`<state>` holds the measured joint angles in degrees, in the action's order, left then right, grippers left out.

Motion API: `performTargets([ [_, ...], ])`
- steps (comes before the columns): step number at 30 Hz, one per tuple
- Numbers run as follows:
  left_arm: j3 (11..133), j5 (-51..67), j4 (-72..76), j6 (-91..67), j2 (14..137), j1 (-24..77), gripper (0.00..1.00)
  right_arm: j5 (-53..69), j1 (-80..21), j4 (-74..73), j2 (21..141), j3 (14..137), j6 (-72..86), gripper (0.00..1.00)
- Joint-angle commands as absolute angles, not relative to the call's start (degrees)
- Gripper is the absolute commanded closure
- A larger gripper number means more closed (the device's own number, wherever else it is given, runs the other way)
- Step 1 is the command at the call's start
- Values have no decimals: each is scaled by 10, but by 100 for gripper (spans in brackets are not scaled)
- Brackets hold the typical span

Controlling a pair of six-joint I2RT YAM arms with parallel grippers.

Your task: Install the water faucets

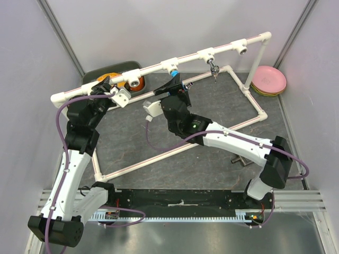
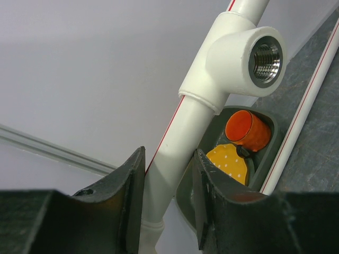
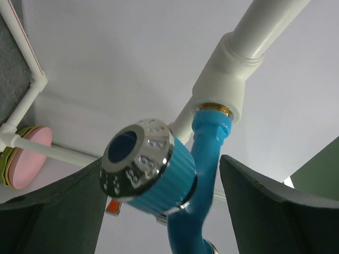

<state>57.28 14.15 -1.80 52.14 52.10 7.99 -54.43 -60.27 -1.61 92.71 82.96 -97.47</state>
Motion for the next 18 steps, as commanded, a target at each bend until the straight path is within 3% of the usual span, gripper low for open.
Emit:
performTargets([
  [1, 560, 83, -47, 469, 530, 62, 98, -561, -580, 57, 942, 829, -993, 17],
  [2, 561, 83, -47, 469, 529, 62, 98, -557, -579, 81, 943, 823, -993, 27],
  [7, 561, 83, -47, 468, 530, 62, 98, -554, -575, 126, 948, 819, -991, 43],
  [9, 561, 83, -47, 468, 530, 62, 98, -540, -574, 135, 948, 824, -974, 56],
  [10, 562, 82, -47, 468, 530, 62, 98, -537, -573, 140, 948, 826, -962, 70],
  [16, 561, 82, -47, 469, 530, 62, 98, -524, -570, 146, 955, 859, -848, 96],
  [18, 562, 82, -47, 469, 529, 62, 98, -518, -570, 131, 954, 881, -752, 100],
])
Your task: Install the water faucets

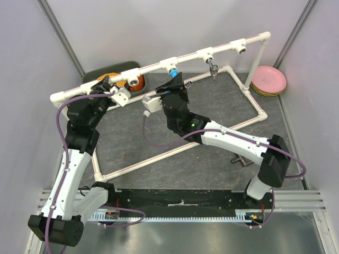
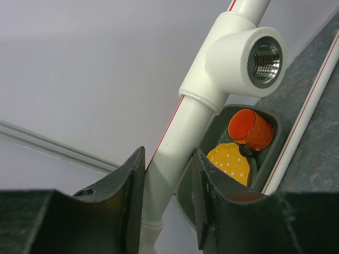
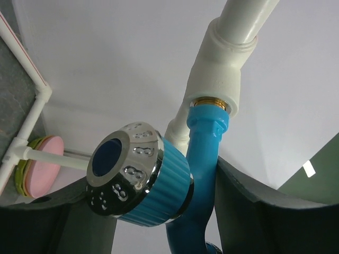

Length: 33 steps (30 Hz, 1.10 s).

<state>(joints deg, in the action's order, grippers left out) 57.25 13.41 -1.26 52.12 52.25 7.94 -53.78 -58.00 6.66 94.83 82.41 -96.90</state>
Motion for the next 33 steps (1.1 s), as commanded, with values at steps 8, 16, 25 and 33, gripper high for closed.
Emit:
performTargets([
  [8, 561, 81, -47, 469, 530, 62, 98, -460, -548, 112, 903, 901, -307, 100],
  [16, 562, 80, -47, 469, 529, 62, 98, -393, -495, 168, 817, 801, 65, 100],
  [25, 560, 79, -47, 470, 528, 62, 98, -310, -470, 160, 792, 816, 88, 91],
  [33, 561, 79, -47, 470, 528, 62, 98, -186, -474, 19, 776, 895, -123, 41],
])
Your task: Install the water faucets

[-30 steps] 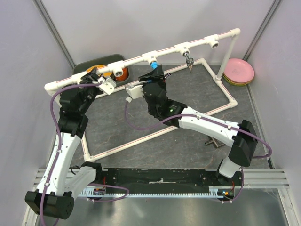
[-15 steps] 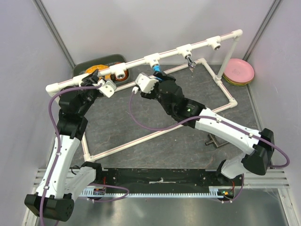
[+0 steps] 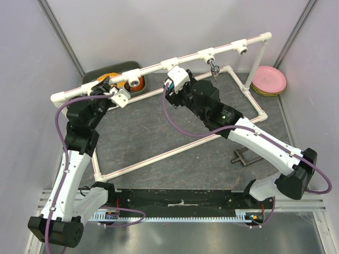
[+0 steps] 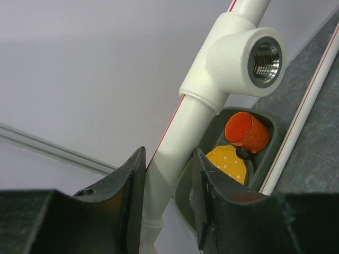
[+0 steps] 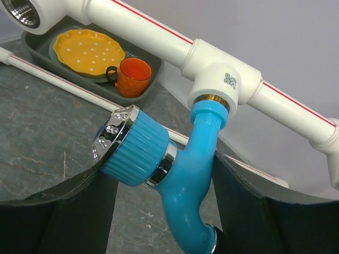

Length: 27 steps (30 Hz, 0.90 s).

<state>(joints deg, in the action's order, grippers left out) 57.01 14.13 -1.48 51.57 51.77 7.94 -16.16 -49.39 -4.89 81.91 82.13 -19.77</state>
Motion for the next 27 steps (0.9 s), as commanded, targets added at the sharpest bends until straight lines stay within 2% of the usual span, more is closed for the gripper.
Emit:
performTargets([
  [1, 561, 79, -47, 471, 529, 62, 98, -175, -475, 7, 773, 898, -136, 39],
  [7, 562, 80, -47, 470, 530, 61, 98, -142, -484, -72, 747, 909, -277, 21],
  [11, 561, 82, -48, 470, 531, 61, 98, -202, -526, -89, 744, 890, -407, 6],
  [13, 562, 82, -48, 470, 533, 61, 98, -230, -554, -88, 752, 878, -490, 2],
  [20, 562, 82, -48, 470, 531, 61, 98, -319, -585, -62, 804, 862, -646, 2],
  [27, 562, 82, -49, 470, 533, 60, 98, -323, -605, -101, 792, 860, -653, 2],
])
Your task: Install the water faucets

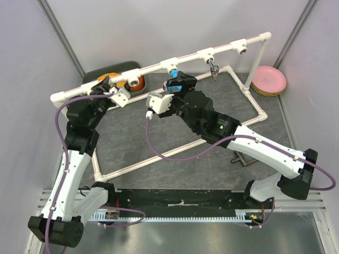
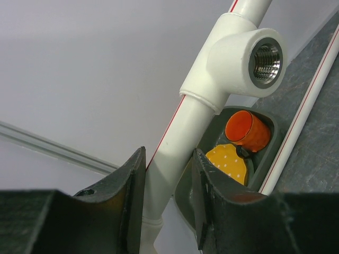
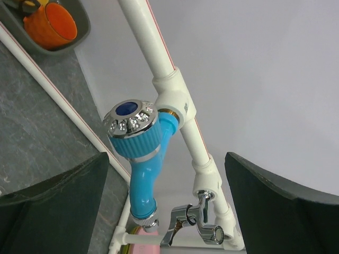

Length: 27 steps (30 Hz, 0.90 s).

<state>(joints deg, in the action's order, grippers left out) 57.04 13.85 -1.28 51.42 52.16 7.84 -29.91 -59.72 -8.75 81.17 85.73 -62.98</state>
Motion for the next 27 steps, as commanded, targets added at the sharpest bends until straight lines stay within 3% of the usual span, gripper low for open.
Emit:
performTargets([
  [1, 562, 82, -49, 470, 534, 60, 98, -320, -606, -109, 787, 859, -650, 2],
  [9, 564, 83, -50, 470, 534, 59, 98, -361, -609, -165, 796, 854, -660, 2],
  [20, 563, 82, -51, 470, 532, 58, 98, -453, -605, 81, 888, 809, -800, 16],
  [23, 562, 83, -50, 469, 531, 58, 98, -476, -595, 139, 915, 806, -844, 25],
  [26, 562, 82, -50, 469, 530, 58, 98, -484, -592, 186, 924, 801, -850, 48],
  [27, 562, 82, -50, 469, 530, 58, 98, -487, -592, 193, 924, 803, -845, 64],
])
